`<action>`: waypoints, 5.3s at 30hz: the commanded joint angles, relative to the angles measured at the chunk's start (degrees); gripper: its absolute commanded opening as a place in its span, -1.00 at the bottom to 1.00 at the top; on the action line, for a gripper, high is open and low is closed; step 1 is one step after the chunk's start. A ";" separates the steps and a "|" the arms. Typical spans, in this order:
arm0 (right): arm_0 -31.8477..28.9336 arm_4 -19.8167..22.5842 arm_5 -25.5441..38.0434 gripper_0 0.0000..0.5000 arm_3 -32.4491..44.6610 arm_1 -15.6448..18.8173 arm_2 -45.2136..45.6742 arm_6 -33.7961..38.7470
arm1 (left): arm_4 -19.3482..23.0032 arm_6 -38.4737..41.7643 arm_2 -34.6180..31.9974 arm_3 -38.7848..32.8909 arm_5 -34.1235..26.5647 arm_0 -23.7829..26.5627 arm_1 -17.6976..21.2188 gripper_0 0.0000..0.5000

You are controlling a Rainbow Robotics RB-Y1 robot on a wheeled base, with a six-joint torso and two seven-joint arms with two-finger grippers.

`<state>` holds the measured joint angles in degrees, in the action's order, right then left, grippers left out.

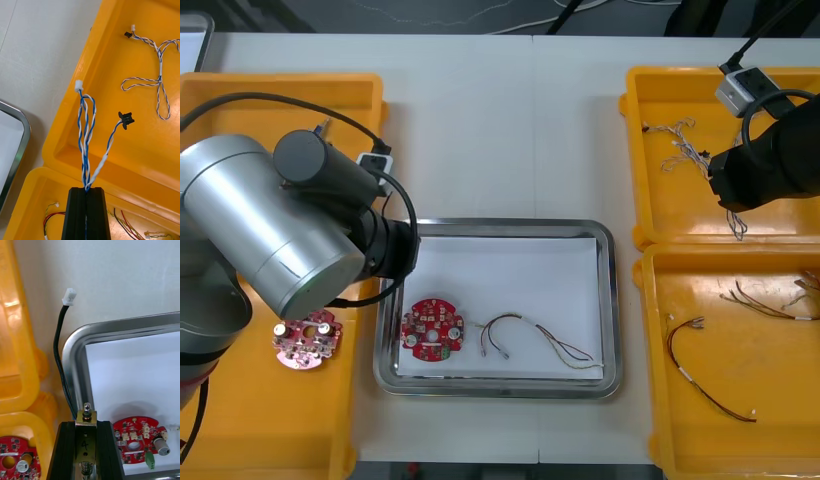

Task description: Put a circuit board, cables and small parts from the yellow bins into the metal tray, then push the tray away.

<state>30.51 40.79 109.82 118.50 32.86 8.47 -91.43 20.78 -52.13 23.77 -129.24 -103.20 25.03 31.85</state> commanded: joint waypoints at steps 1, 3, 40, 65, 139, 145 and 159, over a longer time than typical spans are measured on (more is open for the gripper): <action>-0.37 -0.18 0.18 -1.00 2.08 -0.69 -0.82 1.26 | -2.15 2.38 3.21 0.83 3.79 -0.69 -1.61 -1.00; -0.37 -0.18 0.18 -1.00 2.08 -0.69 -0.82 1.26 | -2.85 2.56 3.91 1.89 5.20 -0.69 -1.79 -1.00; -0.37 -0.18 0.18 -1.00 2.08 -0.69 -0.82 1.26 | -6.28 5.11 11.39 11.73 14.95 -0.78 -2.58 -1.00; -0.37 -0.18 0.18 -1.00 2.08 -0.69 -0.82 1.26 | -7.07 5.63 13.14 15.07 19.35 -0.86 -2.58 -1.00; -0.37 -0.18 0.18 -1.00 2.08 -0.69 -0.82 1.26 | 13.23 0.36 -21.05 2.68 -6.80 6.96 4.10 1.00; -1.07 0.34 0.18 -1.00 1.73 -1.57 -1.52 1.43 | 11.21 -1.13 -22.28 6.90 -6.80 6.96 4.54 1.00; 2.88 -2.38 0.18 -1.00 1.73 -0.17 -15.50 0.47 | 6.99 -4.74 -22.10 17.01 -1.92 6.96 4.10 1.00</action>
<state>30.66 38.58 109.82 118.60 32.12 -3.92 -91.44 28.88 -51.36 2.87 -112.74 -106.37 29.97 34.30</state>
